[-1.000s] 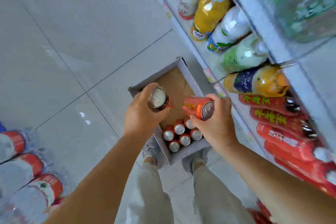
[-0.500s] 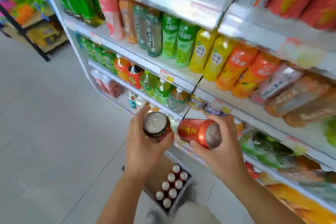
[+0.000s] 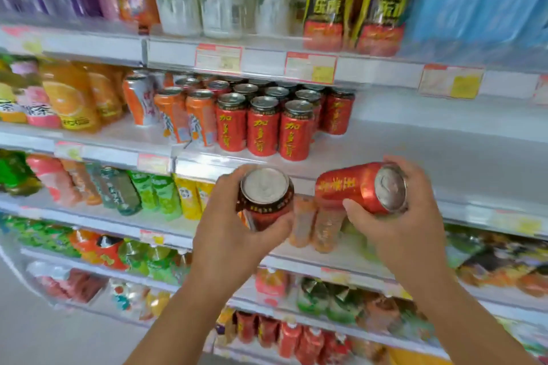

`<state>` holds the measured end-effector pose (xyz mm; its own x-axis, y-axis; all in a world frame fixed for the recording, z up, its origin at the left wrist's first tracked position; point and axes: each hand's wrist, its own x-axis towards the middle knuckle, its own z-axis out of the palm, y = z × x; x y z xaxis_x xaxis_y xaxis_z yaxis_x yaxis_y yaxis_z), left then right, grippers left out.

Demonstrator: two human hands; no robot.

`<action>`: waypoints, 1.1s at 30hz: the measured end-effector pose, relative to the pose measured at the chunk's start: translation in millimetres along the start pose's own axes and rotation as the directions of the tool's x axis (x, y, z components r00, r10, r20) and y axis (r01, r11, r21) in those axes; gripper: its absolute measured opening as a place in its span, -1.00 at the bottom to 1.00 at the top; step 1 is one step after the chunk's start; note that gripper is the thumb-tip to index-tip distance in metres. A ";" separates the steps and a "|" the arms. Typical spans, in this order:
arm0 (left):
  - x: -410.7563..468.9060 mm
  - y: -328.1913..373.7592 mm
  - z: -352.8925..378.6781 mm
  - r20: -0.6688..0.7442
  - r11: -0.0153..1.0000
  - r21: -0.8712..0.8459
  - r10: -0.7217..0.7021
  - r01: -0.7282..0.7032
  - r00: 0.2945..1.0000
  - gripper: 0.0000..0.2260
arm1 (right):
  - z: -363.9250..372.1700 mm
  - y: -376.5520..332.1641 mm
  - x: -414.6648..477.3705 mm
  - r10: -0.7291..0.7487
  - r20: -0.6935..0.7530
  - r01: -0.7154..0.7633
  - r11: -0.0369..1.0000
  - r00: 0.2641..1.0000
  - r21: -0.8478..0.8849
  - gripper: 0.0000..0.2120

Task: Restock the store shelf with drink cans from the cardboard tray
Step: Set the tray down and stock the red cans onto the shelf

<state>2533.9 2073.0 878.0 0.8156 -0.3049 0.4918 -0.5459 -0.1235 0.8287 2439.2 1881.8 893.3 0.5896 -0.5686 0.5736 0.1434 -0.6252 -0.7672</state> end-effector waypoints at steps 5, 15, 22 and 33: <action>69.0 15.3 78.7 -0.057 0.996 0.037 0.084 -0.082 0.995 -0.48 | -38.4 34.4 78.9 0.006 0.026 -0.003 0.995 1.000 -0.098 -0.27; 142.4 0.9 166.1 -0.116 0.977 0.214 0.002 0.023 0.993 -0.37 | -56.8 112.7 173.4 0.143 0.169 -0.107 0.972 0.975 -0.208 -0.46; 148.1 -12.9 191.1 -0.094 0.968 0.250 0.003 0.020 0.996 -0.36 | -47.6 135.9 189.0 0.136 0.160 -0.109 0.980 0.978 -0.166 -0.45; 106.9 -55.7 138.2 0.154 0.826 0.508 0.192 -0.245 0.969 -0.50 | -6.6 90.3 110.1 -0.059 0.136 0.068 0.996 0.989 -0.064 -0.58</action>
<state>2624.9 1916.8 847.5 0.6559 -0.4644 0.5951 -0.7478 -0.5075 0.4281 2511.8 1759.1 889.0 0.6831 -0.4528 0.5731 0.1317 -0.6954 -0.7065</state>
